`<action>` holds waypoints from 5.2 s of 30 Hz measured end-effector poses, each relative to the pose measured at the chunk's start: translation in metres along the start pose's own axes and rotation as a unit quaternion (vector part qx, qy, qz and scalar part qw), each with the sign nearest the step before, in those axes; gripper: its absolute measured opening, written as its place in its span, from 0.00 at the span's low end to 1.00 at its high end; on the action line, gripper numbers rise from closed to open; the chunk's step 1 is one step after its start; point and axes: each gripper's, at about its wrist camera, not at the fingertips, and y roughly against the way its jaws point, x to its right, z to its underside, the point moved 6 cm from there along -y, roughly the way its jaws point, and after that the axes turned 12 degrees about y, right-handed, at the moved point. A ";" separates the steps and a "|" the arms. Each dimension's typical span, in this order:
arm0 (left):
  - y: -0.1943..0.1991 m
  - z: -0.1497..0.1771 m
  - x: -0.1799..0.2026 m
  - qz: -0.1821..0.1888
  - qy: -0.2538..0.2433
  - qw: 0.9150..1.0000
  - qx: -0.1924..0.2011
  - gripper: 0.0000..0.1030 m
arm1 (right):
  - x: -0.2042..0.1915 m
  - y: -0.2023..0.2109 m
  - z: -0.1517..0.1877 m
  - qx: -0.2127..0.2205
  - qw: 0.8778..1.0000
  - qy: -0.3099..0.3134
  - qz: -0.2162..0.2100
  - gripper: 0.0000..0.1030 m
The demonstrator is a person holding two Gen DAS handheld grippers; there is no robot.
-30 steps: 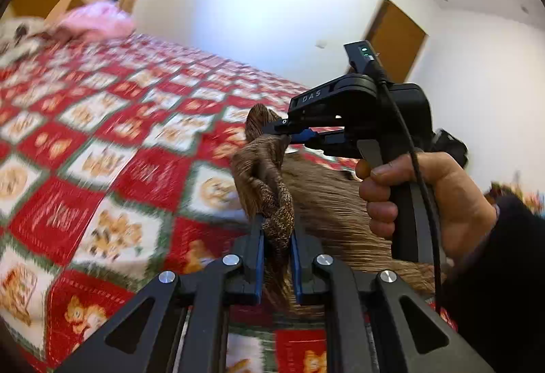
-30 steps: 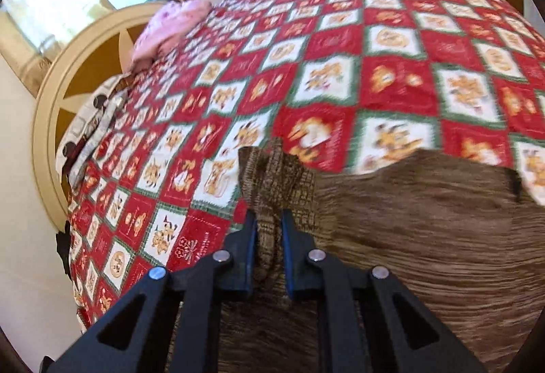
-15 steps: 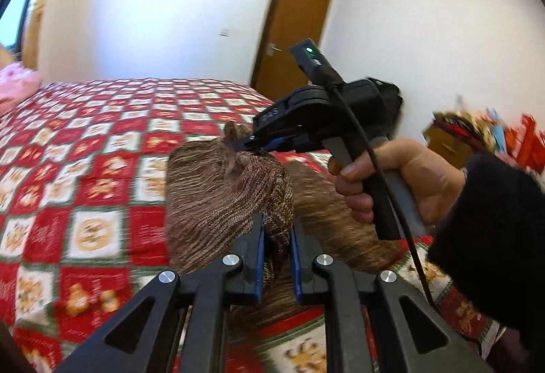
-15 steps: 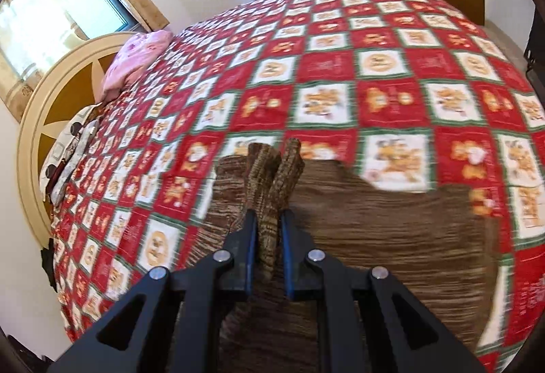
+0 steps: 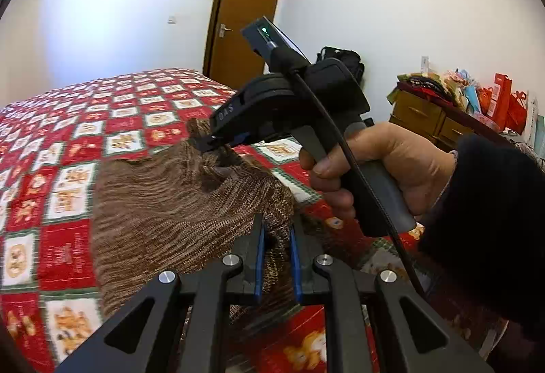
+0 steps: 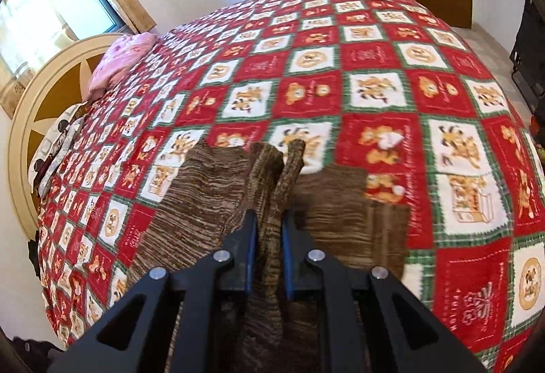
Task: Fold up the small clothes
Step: 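Lift the held edge with both grippers and fold the sweater over onto itself, then lay the folded sweater down and open both grippers, then grasp the folded sweater's edge with the right gripper while the left gripper grasps it too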
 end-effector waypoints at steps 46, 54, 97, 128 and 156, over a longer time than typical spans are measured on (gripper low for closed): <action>0.066 0.024 -0.086 -0.096 0.112 0.988 -0.046 0.49 | 0.023 0.038 0.105 -0.016 0.987 -0.048 0.150 0.12; 0.068 0.029 -0.104 -0.127 0.121 0.983 -0.045 0.49 | -0.002 0.099 0.125 0.054 0.988 -0.087 0.119 0.17; -0.023 -0.030 -0.133 -0.113 0.246 0.953 -0.136 0.74 | 0.019 0.058 0.073 0.060 0.977 -0.142 0.147 0.68; -0.082 -0.012 -0.127 -0.202 0.170 0.956 -0.131 0.74 | 0.014 0.007 0.081 0.062 0.986 -0.126 0.095 0.60; -0.080 -0.018 -0.112 -0.203 0.145 0.963 -0.107 0.29 | -0.010 0.002 0.071 0.062 0.982 -0.051 0.171 0.28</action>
